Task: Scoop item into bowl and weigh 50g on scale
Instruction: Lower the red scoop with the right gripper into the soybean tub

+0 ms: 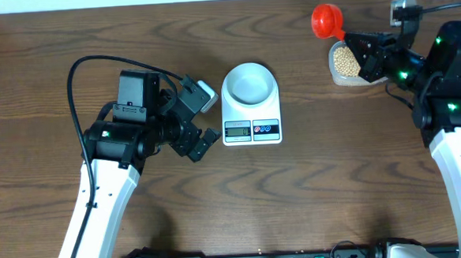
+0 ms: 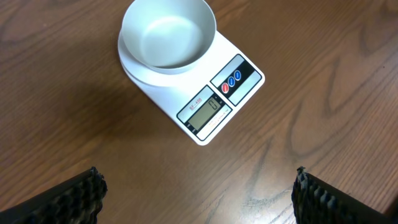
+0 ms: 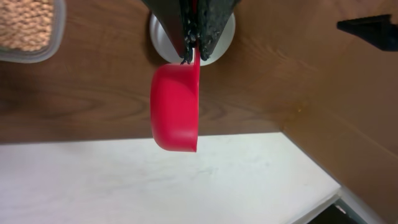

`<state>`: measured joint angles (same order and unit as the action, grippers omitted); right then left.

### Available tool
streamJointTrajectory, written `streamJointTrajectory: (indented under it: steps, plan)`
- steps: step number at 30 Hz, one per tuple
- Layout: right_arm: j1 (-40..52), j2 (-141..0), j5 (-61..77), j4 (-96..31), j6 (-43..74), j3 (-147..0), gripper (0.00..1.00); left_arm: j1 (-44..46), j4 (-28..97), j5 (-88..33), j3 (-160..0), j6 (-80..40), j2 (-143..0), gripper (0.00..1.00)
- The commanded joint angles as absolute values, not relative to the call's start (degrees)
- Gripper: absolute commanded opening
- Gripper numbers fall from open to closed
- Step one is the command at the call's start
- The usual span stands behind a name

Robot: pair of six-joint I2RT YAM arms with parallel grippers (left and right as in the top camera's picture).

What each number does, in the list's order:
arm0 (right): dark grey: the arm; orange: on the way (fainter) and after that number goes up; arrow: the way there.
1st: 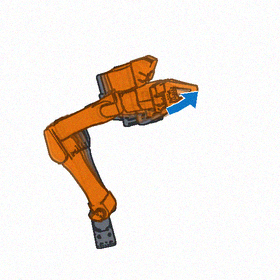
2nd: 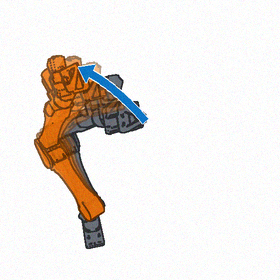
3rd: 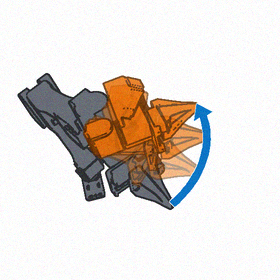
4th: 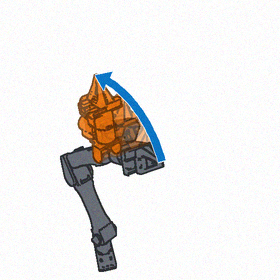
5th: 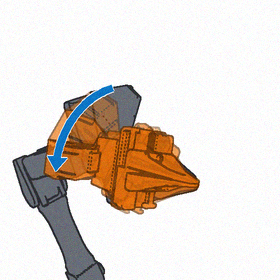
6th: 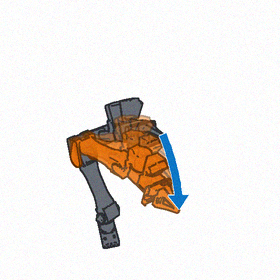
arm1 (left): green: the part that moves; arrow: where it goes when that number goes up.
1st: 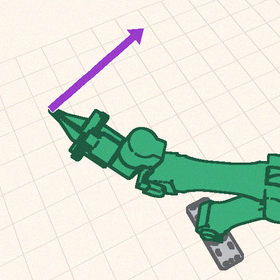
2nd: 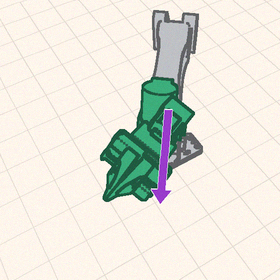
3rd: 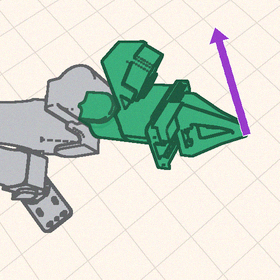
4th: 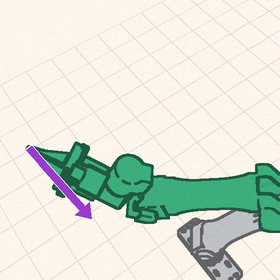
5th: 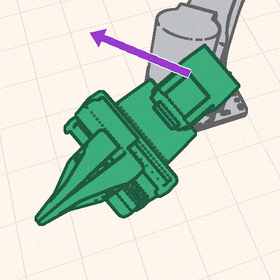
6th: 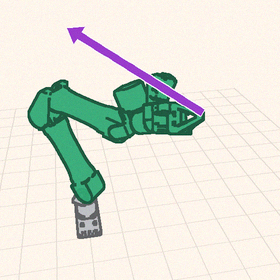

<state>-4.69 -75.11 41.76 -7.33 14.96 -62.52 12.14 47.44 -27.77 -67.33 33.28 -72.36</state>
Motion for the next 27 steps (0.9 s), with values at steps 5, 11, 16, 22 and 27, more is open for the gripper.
streamJointTrajectory:
  steps: [5, 11, 16, 22, 27]
  plan:
    - [-4.84, -74.37, 37.93, -8.45, 11.7, -63.22, 0.01, 11.9, 47.11, -28.1, -69.52, 33.39, -71.68, 0.98]
    - [-4.84, -74.37, 36.1, -8.34, 11.68, -63.22, 0.01, 11.9, 47.09, -28.08, -69.52, 33.36, -71.68, 0.98]
    - [-4.84, -74.37, 36.12, -7.66, 11.73, -63.22, 0.01, 11.9, 47.07, -28.1, -69.52, 32.49, -71.66, 0.98]
    - [-4.82, -74.37, 36.12, -7.2, 11.73, -63.22, 0.01, 11.9, 46.87, -28.1, -69.54, 32.56, -70.24, 0.98]
    - [-4.82, -74.37, 36.1, -7.01, 11.7, -63.22, 0.01, 11.64, 47.44, -28.08, -69.54, 35.55, -67.66, 0.98]
